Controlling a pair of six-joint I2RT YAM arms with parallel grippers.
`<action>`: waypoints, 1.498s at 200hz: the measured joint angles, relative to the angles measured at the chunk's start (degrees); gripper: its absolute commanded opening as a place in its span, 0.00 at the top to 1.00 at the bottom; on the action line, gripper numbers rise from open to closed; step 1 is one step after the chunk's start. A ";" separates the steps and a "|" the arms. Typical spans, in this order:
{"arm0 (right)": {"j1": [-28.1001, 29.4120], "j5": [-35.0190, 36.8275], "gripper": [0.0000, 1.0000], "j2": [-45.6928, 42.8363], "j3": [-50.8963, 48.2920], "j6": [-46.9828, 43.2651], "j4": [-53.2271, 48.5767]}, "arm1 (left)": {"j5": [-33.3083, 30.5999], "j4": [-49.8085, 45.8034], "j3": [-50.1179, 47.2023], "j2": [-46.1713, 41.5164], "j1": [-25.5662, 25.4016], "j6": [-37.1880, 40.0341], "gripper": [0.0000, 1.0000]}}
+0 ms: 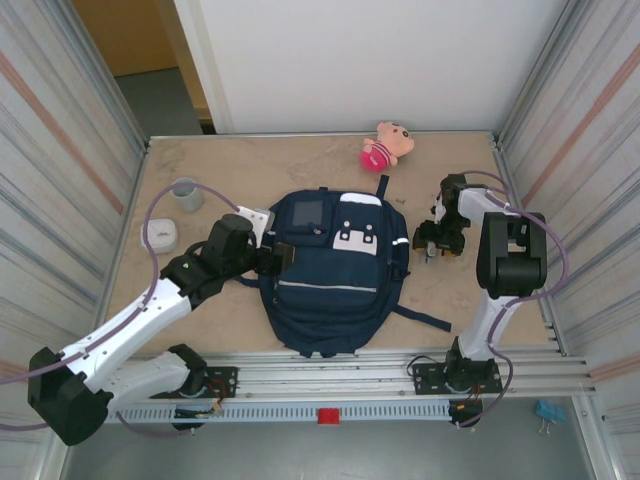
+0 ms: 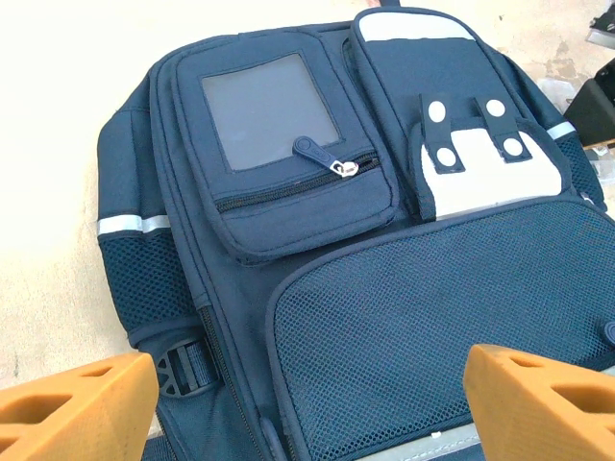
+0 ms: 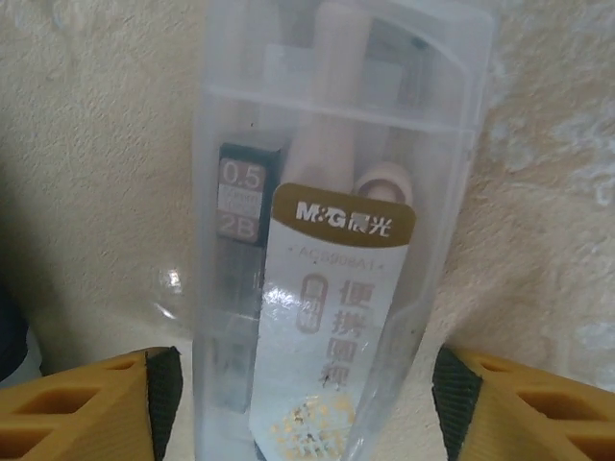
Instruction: Pack books, pencil case, and school supplies into a backpack
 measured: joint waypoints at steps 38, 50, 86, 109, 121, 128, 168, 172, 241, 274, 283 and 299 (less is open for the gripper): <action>0.02 2.23 0.46 0.33 0.24 0.13 0.00 | 0.79 0.04 -0.02 -0.76 -0.66 3.98 0.18; 0.02 2.47 0.47 0.17 0.17 0.09 0.37 | 1.77 0.11 0.00 -1.09 -1.77 7.06 0.18; -0.15 1.57 0.55 -6.93 -4.31 0.31 5.70 | 6.78 0.13 0.00 -1.22 -8.87 19.98 0.18; -1.20 -2.45 0.59 -17.86 -8.66 1.20 9.55 | 9.42 -0.24 -0.02 -1.05 -15.15 29.57 0.17; -1.73 -5.03 0.60 -23.15 -10.14 1.42 11.50 | 9.99 -0.26 -0.07 -0.59 -17.46 33.40 0.17; -2.01 -6.47 0.60 -25.68 -10.84 1.57 12.55 | 10.12 -0.26 -0.07 -0.04 -18.36 35.32 0.17; -2.08 -17.40 0.61 -36.48 -17.68 2.82 19.80 | 7.63 -0.48 -0.24 5.88 -19.93 41.81 0.14; -1.99 -18.25 0.61 -37.31 -18.53 2.89 20.50 | 7.26 -0.44 -0.35 6.58 -19.93 42.27 0.14; -0.50 -27.93 0.63 -46.34 -24.50 4.66 28.85 | -1.29 1.51 -1.90 16.06 -19.93 44.72 0.14; 1.14 -29.05 0.64 -46.97 -24.68 4.52 30.40 | -3.10 2.82 -2.08 18.14 -19.98 44.87 0.26; 1.51 -29.05 0.64 -47.30 -24.79 4.35 30.67 | -3.91 2.82 -2.08 18.14 -20.09 44.52 0.29; 1.90 -29.05 0.64 -48.00 -24.85 4.15 30.75 | -4.55 3.08 -2.08 17.64 -20.09 44.57 0.30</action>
